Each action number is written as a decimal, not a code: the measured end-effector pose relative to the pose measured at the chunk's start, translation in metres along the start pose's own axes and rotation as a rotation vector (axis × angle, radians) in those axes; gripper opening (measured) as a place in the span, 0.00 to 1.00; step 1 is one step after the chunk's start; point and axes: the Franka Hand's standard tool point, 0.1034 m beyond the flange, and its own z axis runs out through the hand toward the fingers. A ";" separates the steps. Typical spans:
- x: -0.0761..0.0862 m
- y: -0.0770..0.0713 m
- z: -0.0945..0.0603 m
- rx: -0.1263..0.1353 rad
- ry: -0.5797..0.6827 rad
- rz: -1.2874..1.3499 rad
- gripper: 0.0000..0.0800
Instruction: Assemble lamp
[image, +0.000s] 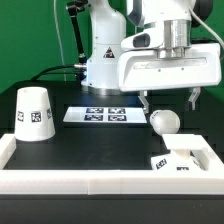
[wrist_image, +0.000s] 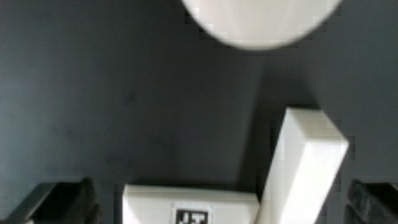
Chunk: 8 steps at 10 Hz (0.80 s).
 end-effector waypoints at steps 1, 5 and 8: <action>-0.013 0.002 0.003 -0.002 0.001 -0.003 0.87; -0.024 0.002 0.006 -0.003 -0.023 -0.001 0.87; -0.022 0.000 0.004 0.001 -0.173 -0.017 0.87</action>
Offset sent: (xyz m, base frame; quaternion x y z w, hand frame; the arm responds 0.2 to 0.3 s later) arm 0.0000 0.0000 0.0000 0.0000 0.0000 0.0000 1.0000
